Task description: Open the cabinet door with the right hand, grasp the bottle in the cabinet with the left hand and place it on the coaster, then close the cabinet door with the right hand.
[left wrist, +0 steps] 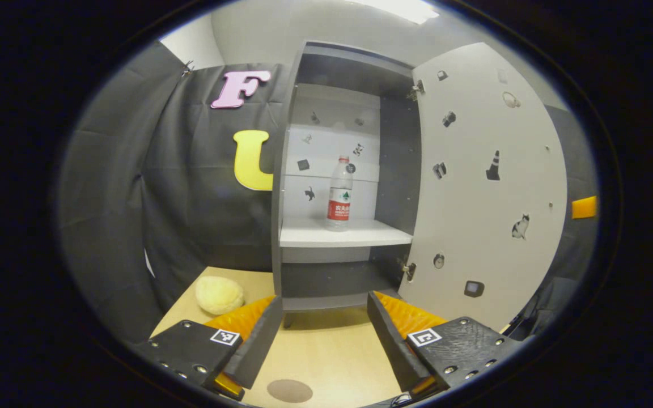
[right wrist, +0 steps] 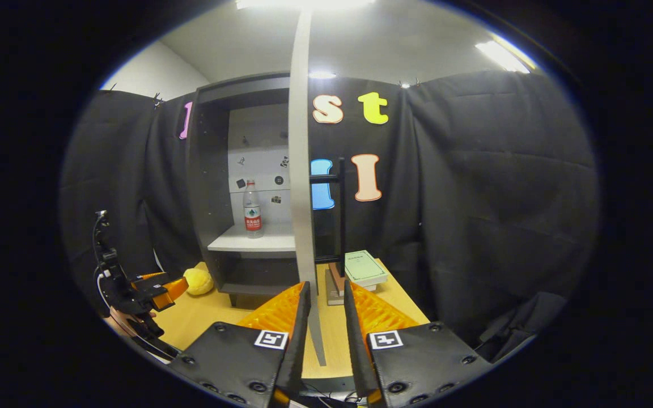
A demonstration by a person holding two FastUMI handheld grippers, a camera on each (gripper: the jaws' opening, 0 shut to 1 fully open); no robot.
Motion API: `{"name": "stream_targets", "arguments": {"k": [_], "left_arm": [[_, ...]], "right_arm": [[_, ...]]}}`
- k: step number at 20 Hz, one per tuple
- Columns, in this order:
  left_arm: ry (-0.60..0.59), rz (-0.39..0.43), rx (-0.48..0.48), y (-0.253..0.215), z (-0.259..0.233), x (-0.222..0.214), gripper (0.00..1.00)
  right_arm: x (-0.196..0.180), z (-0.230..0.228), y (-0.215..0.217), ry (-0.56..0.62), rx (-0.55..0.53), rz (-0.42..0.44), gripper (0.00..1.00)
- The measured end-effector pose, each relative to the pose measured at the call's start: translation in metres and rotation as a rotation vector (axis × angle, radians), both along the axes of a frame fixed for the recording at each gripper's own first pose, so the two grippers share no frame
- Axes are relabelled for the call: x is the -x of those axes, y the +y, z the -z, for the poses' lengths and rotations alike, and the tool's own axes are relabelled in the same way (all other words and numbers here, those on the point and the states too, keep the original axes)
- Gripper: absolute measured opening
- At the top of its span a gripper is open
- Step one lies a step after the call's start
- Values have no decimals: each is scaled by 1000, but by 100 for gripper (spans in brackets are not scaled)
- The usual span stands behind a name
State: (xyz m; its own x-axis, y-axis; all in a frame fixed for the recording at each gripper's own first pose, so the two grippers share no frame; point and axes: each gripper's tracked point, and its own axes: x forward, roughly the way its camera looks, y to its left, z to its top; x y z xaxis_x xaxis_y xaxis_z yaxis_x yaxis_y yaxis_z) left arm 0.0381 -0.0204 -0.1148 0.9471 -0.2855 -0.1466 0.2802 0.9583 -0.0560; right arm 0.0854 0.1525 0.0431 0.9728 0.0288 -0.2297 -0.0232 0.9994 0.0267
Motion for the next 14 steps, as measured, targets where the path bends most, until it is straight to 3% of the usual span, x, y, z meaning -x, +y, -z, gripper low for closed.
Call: {"name": "stream_targets", "arguments": {"k": [3,4,14], "left_arm": [[-10,10,3,4,-2,-4,91],[-12,8,2,8,-2,-5,92],[-17,-78,-9,67,-7,-1,92]], "right_arm": [[10,-1,17,34,-34,-55,92],[11,-2,21,29,-36,-67,98],[-20,-6,85,13,-125,-244,97]]}}
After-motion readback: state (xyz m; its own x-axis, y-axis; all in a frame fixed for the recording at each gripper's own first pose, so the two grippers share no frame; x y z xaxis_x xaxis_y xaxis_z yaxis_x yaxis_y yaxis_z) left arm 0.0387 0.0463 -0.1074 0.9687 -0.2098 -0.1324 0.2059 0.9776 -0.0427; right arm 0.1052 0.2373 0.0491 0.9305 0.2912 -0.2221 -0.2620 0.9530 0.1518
